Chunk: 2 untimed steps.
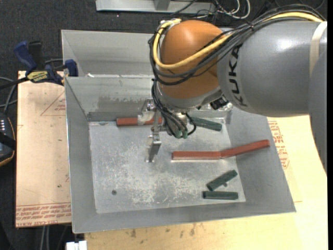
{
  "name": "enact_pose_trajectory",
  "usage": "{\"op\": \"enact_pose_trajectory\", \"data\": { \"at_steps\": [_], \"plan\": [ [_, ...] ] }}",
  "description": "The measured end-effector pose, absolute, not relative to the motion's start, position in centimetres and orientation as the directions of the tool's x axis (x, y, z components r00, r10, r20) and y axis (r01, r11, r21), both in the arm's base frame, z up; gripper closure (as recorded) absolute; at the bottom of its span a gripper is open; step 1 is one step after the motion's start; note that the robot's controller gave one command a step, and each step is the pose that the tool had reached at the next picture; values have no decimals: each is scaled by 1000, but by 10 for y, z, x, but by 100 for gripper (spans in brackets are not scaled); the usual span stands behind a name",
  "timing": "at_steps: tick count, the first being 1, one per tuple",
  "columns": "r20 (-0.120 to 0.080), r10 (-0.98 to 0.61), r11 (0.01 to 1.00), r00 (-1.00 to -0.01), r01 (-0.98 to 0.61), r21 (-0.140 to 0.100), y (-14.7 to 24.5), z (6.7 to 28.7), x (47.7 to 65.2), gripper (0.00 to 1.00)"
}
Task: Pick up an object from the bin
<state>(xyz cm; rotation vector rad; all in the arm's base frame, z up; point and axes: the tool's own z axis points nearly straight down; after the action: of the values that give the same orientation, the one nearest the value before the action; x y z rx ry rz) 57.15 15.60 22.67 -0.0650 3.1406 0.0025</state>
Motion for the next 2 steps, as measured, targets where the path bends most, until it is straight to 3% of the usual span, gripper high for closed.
{"op": "enact_pose_trajectory", "data": {
  "at_steps": [2],
  "plan": [
    [-2, -278, 961, -961, -278, 1, 97, 233, 561, 0]
  ]
}}
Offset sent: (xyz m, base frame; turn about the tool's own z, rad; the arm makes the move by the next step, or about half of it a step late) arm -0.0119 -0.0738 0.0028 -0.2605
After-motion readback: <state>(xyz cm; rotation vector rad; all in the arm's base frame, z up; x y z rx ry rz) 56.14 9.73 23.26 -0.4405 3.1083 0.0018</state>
